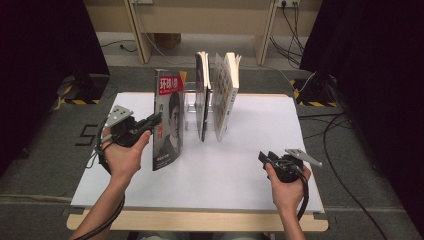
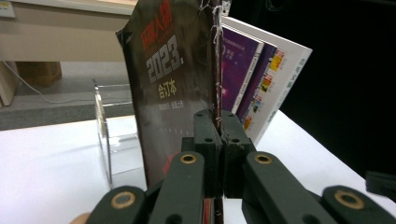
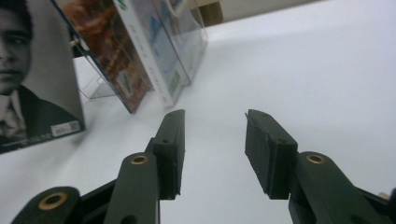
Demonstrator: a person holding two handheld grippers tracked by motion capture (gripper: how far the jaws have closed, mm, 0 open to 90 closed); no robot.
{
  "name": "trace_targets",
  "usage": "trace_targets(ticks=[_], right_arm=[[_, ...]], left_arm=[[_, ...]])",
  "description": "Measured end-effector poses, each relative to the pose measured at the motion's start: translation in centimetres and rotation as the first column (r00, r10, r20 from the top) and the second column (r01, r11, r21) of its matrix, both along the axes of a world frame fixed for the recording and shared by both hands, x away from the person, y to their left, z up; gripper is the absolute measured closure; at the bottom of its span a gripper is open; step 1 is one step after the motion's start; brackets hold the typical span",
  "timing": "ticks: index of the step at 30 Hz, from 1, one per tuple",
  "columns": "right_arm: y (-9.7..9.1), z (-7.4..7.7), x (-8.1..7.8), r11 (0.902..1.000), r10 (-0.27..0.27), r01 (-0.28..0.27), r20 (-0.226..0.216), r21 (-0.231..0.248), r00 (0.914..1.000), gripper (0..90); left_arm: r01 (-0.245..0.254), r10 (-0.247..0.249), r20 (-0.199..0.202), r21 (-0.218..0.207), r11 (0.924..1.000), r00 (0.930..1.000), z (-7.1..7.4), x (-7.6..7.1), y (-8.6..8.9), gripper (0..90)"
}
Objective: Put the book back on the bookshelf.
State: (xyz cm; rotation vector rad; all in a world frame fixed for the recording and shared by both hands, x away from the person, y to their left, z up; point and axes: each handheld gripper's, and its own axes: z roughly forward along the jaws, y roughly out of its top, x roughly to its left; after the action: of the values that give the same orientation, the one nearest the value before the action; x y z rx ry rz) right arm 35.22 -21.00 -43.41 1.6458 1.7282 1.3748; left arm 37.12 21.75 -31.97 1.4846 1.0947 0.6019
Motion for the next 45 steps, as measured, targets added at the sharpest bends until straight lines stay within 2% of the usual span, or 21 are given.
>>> trace_targets(ticks=[4, 6, 10, 19, 23, 33, 45], right_arm=[[-0.5, -1.1, -0.3, 0.9996, -0.023, 0.023, -0.014, 0.016, 0.9996, 58.8], [-0.9, -1.5, -0.3, 0.9998, -0.019, 0.019, -0.022, 0.003, 0.9996, 58.8], [-1.3, -2.1, -0.4, 0.9996, -0.023, 0.023, -0.033, 0.015, 0.9992, 58.7], [-1.6, -2.3, -0.6, 0.9993, -0.032, 0.033, -0.035, 0.017, 0.9989, 59.0], [-1.5, -2.4, -0.4, 0.9994, -0.032, 0.033, -0.033, 0.014, 0.9989, 59.0], [-1.2, -3.1, -0.2, 0.9995, -0.029, 0.030, -0.060, 0.008, 0.9977, 59.3], [-1.2, -3.0, -0.6, 0.9997, -0.023, 0.023, -0.056, 0.002, 0.9982, 59.4]], left_arm=[[-0.022, 0.022, -0.002, -0.007, 0.9997, 0.9998, 0.0, 0.5, 0.4, 87.1], [-0.028, 0.028, -0.001, -0.011, 0.9995, 0.9996, 0.0, 0.9, 0.4, 87.1], [-0.039, 0.039, 0.005, -0.019, 0.9990, 0.9992, 0.4, 1.6, 0.1, 87.1], [-0.059, 0.059, 0.022, -0.019, 0.9981, 0.9980, 1.2, 2.0, 0.3, 87.1], [-0.072, 0.072, 0.017, -0.023, 0.9972, 0.9973, 1.1, 2.1, 1.0, 87.1], [-0.095, 0.095, 0.011, -0.028, 0.9951, 0.9954, 1.2, 2.7, 2.0, 87.1], [-0.108, 0.109, 0.007, -0.035, 0.9935, 0.9941, 1.0, 3.9, 1.8, 87.1]])
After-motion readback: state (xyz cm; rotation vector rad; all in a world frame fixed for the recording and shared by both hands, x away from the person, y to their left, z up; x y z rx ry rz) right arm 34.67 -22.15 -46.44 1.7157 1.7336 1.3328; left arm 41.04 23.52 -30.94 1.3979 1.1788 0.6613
